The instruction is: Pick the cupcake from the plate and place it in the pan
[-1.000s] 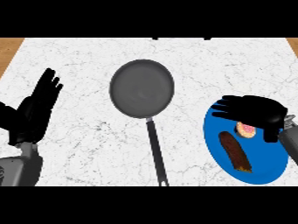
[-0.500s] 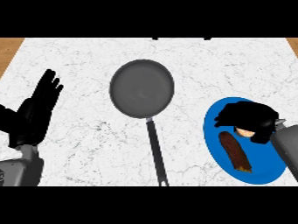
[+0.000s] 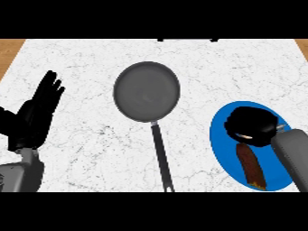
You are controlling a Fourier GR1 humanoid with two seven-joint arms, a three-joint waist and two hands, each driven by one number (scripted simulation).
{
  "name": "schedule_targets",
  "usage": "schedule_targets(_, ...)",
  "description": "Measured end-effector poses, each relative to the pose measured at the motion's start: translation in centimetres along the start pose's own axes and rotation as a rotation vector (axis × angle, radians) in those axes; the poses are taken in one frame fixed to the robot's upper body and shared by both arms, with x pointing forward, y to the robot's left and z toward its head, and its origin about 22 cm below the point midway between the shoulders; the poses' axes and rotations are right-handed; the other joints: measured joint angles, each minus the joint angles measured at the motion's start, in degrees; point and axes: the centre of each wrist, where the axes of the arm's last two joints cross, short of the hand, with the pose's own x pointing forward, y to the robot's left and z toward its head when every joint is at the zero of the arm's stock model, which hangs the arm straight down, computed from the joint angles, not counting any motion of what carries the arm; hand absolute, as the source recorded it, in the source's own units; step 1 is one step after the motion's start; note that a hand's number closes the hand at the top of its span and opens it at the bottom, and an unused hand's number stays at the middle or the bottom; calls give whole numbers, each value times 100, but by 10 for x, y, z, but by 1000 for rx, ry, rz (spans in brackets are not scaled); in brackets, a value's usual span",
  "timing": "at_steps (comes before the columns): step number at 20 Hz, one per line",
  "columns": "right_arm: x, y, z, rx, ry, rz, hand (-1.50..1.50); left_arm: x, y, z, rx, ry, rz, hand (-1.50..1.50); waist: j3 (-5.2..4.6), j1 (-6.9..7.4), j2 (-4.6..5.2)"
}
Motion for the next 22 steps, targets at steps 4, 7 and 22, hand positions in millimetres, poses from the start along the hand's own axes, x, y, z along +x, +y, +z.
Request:
schedule_targets(4,4,-3,-14,-25,13,-39,150,-1,2,3,9,2,-1,0,-14,-14,-9)
schedule_targets(7,34,-16,-64,-62,111,-125,150,-2,2,2,11,8,-2,0,-57,-37,-64)
schedule_targets(22,114,-150,-126,-554,682,-80,150,0,-14,-4,-66,20,-3,0,5,427,-132)
